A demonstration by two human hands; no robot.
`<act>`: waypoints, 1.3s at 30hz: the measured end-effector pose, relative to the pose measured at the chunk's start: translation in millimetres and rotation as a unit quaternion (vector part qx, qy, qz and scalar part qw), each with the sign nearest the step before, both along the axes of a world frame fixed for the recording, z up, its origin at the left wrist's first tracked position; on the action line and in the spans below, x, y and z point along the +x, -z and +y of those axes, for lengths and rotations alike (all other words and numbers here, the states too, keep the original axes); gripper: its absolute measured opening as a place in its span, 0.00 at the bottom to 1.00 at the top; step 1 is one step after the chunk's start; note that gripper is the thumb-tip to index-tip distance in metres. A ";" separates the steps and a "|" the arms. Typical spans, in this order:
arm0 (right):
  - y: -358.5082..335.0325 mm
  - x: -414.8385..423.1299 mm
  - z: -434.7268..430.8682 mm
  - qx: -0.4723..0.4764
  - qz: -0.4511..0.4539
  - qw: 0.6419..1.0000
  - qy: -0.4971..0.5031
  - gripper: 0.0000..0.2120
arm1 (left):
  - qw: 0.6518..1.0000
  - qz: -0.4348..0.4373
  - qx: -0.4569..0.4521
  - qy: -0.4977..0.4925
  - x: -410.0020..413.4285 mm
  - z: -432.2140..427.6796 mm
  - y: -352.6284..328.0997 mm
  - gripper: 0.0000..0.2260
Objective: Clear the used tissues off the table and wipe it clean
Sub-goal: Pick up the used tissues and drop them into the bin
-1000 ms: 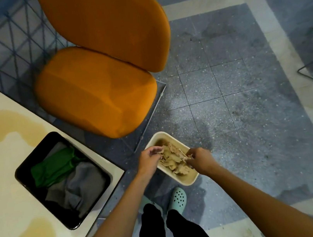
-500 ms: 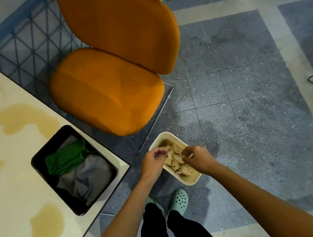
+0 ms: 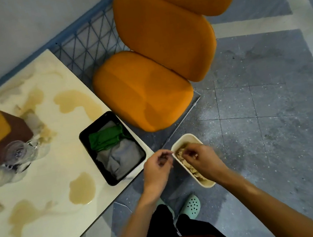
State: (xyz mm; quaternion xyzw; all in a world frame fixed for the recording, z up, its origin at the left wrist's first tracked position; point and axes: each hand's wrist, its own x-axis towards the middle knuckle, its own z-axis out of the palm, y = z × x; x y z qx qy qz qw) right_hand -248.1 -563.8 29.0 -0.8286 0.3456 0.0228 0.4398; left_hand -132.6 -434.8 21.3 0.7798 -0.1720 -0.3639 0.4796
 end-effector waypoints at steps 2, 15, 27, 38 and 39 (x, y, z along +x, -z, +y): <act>-14.9 12.8 11.2 0.006 -0.024 0.999 -0.025 0.06 | 1.000 -0.025 -0.004 -0.017 3.8 19.0 -10.1 0.09; -52.1 122.6 113.5 0.030 -0.093 0.976 -0.193 0.11 | 0.978 -0.091 -0.009 -0.189 64.7 150.3 -50.8 0.09; -75.3 252.4 268.2 0.024 -0.095 0.961 -0.260 0.08 | 0.957 -0.094 0.007 -0.274 161.5 317.3 -69.1 0.11; -70.2 340.5 362.2 0.057 -0.091 0.945 -0.310 0.05 | 0.947 -0.084 0.005 -0.310 231.5 419.2 -64.3 0.10; -68.6 344.8 364.6 0.055 -0.089 0.944 -0.314 0.05 | 0.946 -0.084 0.007 -0.314 235.9 424.1 -62.9 0.10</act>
